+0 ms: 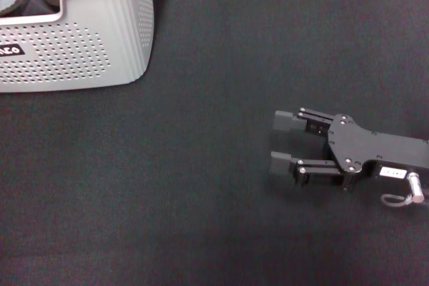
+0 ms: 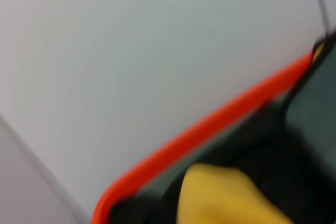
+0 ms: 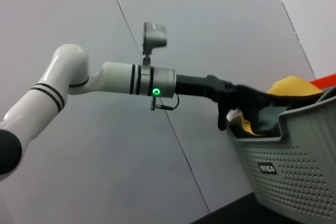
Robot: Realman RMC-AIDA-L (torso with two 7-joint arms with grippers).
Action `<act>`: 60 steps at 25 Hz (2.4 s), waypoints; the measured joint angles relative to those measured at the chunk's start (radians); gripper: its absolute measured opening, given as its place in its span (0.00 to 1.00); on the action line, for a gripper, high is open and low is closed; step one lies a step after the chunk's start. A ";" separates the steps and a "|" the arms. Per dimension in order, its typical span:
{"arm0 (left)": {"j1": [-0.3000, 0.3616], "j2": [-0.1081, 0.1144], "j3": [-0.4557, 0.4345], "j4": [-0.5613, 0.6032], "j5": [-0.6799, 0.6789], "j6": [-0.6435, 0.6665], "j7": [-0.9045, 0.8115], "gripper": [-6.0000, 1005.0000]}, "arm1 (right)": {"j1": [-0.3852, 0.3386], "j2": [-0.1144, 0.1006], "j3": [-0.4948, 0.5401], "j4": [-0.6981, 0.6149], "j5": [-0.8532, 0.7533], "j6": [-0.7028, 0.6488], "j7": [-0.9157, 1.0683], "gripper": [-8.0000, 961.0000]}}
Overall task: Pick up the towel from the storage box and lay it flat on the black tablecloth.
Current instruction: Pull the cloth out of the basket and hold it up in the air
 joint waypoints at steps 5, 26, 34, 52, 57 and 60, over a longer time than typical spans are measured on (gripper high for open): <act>0.037 0.009 -0.013 0.011 -0.346 0.044 0.000 0.08 | -0.010 -0.007 0.030 -0.004 -0.001 -0.043 0.000 0.89; 0.058 0.017 0.034 0.064 -0.915 0.382 -0.006 0.02 | -0.087 0.082 0.221 -0.184 0.030 0.136 -0.743 0.89; 0.040 0.021 0.053 0.112 -1.113 0.383 -0.082 0.02 | -0.051 0.082 -0.120 -0.356 0.380 0.322 -1.075 0.89; 0.017 0.007 0.088 0.161 -1.113 0.373 -0.138 0.02 | -0.114 0.083 -0.421 -0.559 0.643 0.320 -1.498 0.84; 0.024 0.005 0.088 0.154 -1.113 0.371 -0.124 0.02 | -0.128 0.083 -0.422 -0.567 0.645 0.307 -1.507 0.80; 0.023 0.004 0.089 0.151 -1.112 0.370 -0.122 0.02 | -0.124 0.083 -0.423 -0.563 0.645 0.303 -1.511 0.78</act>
